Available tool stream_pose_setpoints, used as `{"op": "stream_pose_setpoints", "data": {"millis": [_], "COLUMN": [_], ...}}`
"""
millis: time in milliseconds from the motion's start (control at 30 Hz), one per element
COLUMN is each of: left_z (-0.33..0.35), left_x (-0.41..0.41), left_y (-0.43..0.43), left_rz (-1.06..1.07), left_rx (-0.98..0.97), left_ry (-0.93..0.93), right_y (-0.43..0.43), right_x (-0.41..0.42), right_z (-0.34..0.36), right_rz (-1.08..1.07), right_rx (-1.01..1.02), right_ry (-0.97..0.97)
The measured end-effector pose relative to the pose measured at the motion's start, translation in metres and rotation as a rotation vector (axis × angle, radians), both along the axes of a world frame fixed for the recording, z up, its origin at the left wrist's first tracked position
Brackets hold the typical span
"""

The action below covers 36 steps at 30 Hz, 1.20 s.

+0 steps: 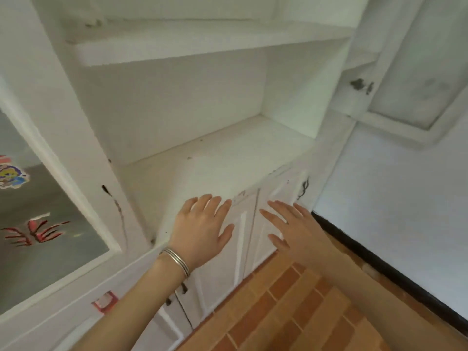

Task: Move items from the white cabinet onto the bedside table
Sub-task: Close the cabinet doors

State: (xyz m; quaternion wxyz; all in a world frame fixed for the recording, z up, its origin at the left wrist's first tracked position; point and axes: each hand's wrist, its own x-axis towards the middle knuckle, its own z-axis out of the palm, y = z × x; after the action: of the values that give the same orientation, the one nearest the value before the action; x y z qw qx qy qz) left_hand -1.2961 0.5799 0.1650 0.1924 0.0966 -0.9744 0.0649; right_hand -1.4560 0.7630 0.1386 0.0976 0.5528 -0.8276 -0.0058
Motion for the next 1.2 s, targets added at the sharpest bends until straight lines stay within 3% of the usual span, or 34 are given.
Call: {"op": "stream_pose_setpoints", "data": {"millis": [300, 733, 1200], "left_z": [0.012, 0.017, 0.033], "left_x": [-0.127, -0.303, -0.457], "left_y": [0.115, 0.298, 0.310], "left_rz": [-0.299, -0.376, -0.365], "left_rx": [-0.015, 0.028, -0.061], "left_ry": [0.009, 0.016, 0.062], "right_y": [0.143, 0.336, 0.355], "right_x": [-0.062, -0.215, -0.374], "right_z": [0.014, 0.026, 0.032], "right_rz": [-0.290, -0.379, -0.360], "right_rx": [-0.095, -0.092, -0.190], "right_ry": [0.000, 0.056, 0.149]}}
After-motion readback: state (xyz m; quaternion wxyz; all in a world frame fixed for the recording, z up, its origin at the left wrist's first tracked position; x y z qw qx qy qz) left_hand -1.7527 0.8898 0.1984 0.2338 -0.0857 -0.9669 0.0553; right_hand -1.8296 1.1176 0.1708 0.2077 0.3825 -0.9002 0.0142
